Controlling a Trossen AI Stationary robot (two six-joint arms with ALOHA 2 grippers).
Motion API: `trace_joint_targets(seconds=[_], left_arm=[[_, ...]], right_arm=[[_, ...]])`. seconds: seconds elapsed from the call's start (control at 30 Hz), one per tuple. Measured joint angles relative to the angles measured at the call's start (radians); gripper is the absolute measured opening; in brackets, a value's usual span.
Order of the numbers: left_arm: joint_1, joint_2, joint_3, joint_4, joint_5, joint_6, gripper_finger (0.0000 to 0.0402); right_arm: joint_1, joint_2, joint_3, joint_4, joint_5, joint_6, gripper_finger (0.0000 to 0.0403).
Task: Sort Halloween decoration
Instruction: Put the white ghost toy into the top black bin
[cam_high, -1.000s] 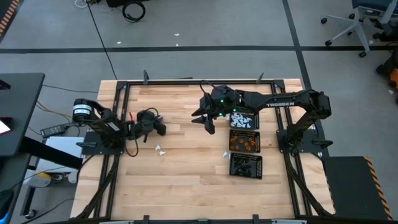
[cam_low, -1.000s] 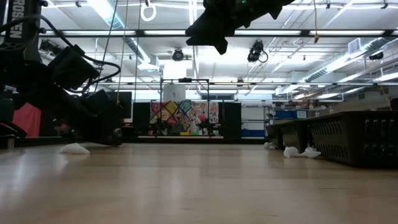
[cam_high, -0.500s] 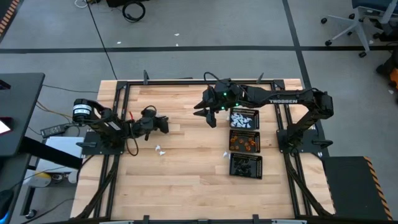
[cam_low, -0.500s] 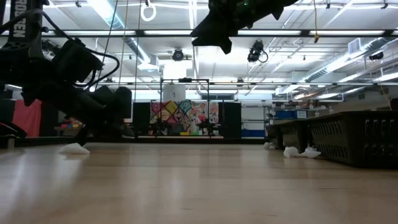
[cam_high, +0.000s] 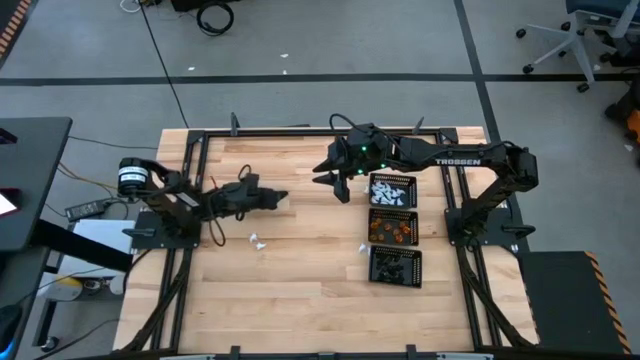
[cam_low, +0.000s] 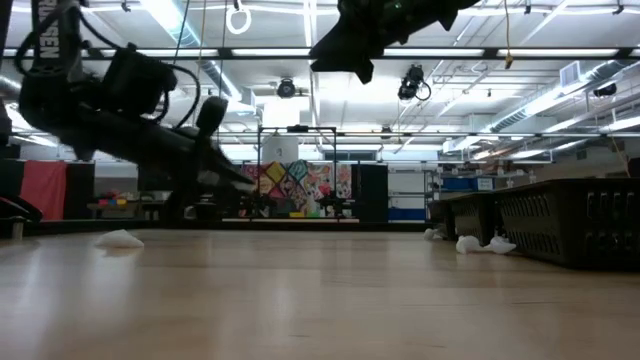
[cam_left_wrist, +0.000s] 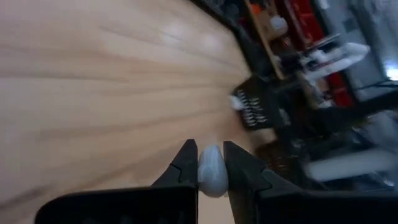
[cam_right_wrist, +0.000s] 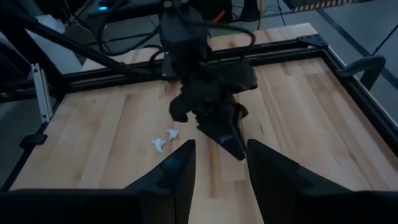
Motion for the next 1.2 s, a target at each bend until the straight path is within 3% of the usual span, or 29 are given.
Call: trace_joint_targets(seconds=[0.2, 0.43, 0.63, 0.9, 1.2], left_arm=[[0.022, 0.0, 0.145, -0.11, 0.105, 0.005, 0.0037], [0.036, 0.032, 0.412, -0.459, 0.151, 0.135, 0.0037], [0.085, 0.235, 0.635, -0.469, 0.328, 0.177, 0.0037], [0.087, 0.501, 1.025, -0.48, 0.495, 0.188, 0.0037], [0.08, 0.696, 1.403, -0.753, 0.57, 0.295, 0.0037]], right_arm=[[-0.029, -0.019, 0.0, -0.03, 0.003, 0.0, 0.0148], [-0.075, -0.128, 0.0, -0.133, 0.115, -0.004, 0.0148], [-0.122, -0.215, 0.0, -0.184, 0.138, 0.02, 0.0148], [-0.137, -0.272, 0.0, -0.243, 0.141, 0.049, 0.0148], [-0.134, -0.282, 0.0, -0.245, 0.156, 0.071, 0.0148]])
